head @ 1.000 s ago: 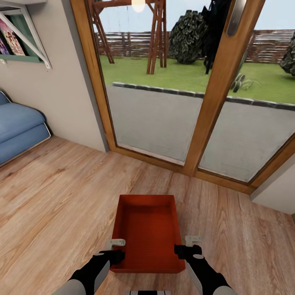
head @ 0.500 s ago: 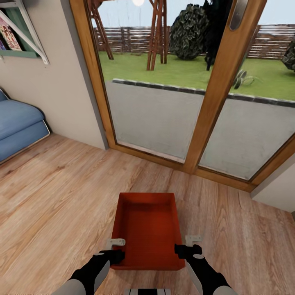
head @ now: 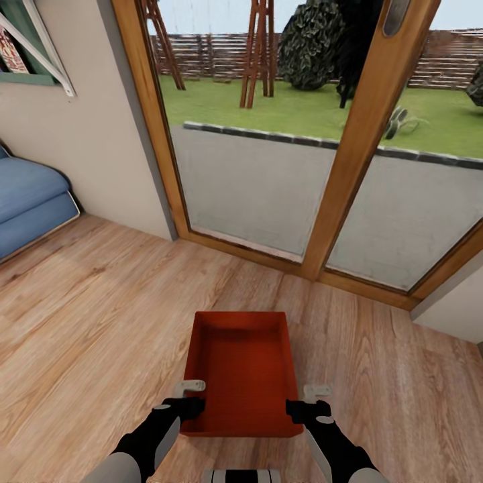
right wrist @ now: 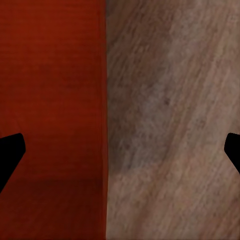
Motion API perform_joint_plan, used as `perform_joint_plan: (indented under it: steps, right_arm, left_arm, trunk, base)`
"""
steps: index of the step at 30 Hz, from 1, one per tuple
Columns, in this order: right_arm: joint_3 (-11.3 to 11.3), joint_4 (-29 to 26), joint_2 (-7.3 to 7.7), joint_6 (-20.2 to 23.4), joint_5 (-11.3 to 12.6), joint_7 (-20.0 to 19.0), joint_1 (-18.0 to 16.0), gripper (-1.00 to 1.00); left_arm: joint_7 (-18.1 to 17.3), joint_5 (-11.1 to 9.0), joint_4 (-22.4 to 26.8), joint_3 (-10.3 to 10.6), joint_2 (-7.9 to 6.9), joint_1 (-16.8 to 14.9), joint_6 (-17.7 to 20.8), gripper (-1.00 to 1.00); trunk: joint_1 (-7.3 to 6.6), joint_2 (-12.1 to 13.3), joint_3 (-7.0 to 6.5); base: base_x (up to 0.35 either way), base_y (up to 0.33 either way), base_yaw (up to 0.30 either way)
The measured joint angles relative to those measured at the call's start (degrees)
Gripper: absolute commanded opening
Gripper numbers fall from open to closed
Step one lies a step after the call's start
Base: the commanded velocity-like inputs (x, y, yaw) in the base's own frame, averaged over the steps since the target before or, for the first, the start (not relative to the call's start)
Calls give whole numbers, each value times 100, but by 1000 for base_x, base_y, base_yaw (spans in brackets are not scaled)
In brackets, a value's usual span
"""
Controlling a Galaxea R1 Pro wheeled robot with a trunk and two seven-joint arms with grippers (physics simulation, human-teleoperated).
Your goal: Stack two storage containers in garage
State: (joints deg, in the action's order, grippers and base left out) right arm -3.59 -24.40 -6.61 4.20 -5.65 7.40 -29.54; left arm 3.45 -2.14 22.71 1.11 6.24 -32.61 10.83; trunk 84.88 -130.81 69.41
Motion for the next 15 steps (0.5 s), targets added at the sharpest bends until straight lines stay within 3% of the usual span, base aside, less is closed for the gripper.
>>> perform_joint_plan:
  steps: [15]
  right_arm:
    - [-3,-12,17,10,0,-17,0,100]
  left_arm:
    - [7,1,-4,6,0,0,0,100]
  trunk:
    - [0,0,50]
  base:
    - [0,0,0]
